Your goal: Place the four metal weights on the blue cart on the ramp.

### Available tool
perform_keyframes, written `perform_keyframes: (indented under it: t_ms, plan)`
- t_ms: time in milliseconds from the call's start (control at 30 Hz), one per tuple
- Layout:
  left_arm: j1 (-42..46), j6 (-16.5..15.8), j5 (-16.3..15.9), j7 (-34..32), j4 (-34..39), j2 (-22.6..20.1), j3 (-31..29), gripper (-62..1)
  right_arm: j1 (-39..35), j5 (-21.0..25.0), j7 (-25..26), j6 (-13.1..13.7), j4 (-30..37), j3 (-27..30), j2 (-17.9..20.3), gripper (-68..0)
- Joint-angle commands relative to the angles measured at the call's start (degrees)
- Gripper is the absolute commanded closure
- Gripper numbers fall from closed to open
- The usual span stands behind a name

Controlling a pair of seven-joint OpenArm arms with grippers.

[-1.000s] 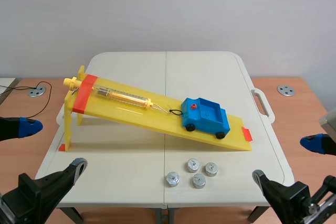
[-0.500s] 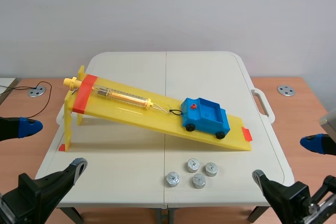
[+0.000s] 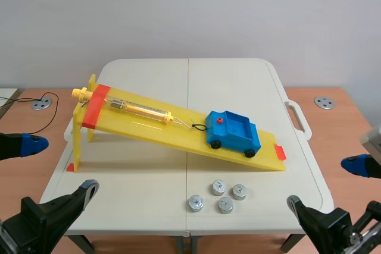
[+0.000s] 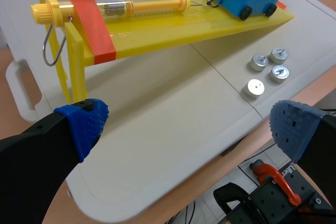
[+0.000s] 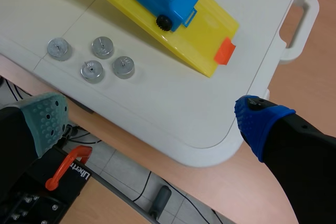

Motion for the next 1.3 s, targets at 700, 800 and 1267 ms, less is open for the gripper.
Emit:
perform_keyframes:
  t_ms: [700,800,1267]
  plan:
    - [1.16,-1.22,-4.57,-0.09,4.37,4.17,-0.96,-29.5,11.08,-0.13,-4.81,0.04,4.72,-4.20,-2.43,-60.5]
    - [0.35,-1.22,-4.57,0.85,4.20,5.57,-0.96,-21.7,12.76,-1.75,-5.49,0.52,4.55,-6.51,-2.91,-59.9]
    - [-1.62,-1.14,-4.42,4.81,0.85,9.07,-0.94,-2.9,19.93,-4.98,-6.51,1.14,-2.40,-17.29,-6.54,-43.2]
